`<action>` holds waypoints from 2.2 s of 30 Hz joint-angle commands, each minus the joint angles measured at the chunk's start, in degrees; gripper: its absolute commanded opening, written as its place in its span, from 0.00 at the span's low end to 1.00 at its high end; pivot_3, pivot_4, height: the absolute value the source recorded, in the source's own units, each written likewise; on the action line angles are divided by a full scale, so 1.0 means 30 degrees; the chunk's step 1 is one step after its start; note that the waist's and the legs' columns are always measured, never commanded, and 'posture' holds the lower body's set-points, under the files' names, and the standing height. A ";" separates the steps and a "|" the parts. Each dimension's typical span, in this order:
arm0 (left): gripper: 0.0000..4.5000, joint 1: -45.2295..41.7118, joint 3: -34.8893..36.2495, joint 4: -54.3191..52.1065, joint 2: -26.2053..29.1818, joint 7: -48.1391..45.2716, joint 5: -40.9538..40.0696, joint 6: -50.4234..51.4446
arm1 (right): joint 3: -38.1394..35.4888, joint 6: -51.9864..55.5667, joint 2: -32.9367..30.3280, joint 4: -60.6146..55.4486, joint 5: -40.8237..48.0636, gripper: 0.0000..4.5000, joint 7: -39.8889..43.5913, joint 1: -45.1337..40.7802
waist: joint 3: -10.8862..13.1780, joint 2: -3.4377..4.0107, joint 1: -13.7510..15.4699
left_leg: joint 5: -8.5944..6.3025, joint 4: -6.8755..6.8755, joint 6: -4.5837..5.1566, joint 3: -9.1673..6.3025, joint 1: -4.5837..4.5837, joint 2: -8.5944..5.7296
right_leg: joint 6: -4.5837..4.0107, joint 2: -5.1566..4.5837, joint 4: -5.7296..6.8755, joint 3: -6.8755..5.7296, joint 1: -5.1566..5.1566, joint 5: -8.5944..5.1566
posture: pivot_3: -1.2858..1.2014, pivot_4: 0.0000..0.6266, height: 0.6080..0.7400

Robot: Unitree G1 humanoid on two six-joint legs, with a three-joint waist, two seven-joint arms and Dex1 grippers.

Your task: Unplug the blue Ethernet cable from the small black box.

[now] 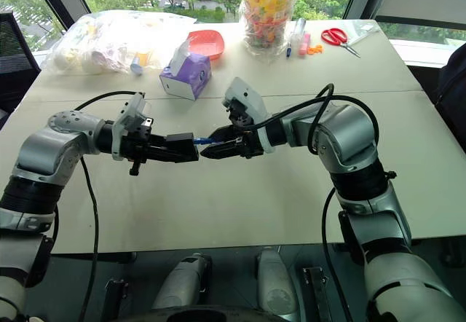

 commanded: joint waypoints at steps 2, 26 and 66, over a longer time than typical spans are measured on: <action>0.11 -0.0296 0.0323 -0.0757 0.0027 -0.0039 -0.0133 -0.0094 | 0.0137 -0.0580 0.0115 -0.0080 0.0285 0.48 -0.0225 -0.0769 | 0.0000 0.0000 0.0001 | 0.0000 0.0001 0.0000 0.0000 -0.0001 0.0000 | 0.0000 -0.0001 -0.0001 0.0000 0.0000 0.0000 | 0.52 0.24 1.00; 0.11 0.0307 0.0318 -0.1495 0.0129 -0.0045 -0.0106 -0.0091 | 0.1073 -0.1549 0.0109 0.0390 0.0185 0.01 -0.0456 -0.1235 | 0.0000 0.0000 -0.0002 | 0.0000 0.0000 0.0000 0.0001 -0.0001 0.0001 | -0.0001 0.0001 0.0001 0.0000 -0.0004 0.0000 | 0.52 0.24 1.00; 0.11 0.0012 -0.0581 0.4668 -0.6120 0.6806 0.5494 -0.7272 | -0.5132 -0.7927 0.3684 0.9205 -0.6058 0.95 -1.3625 0.1362 | -0.0005 0.0002 0.0006 | 0.0006 0.0000 -0.0005 0.0010 -0.0020 -0.0014 | -0.0016 -0.0001 0.0032 0.0018 -0.0044 0.0021 | 0.52 0.24 1.00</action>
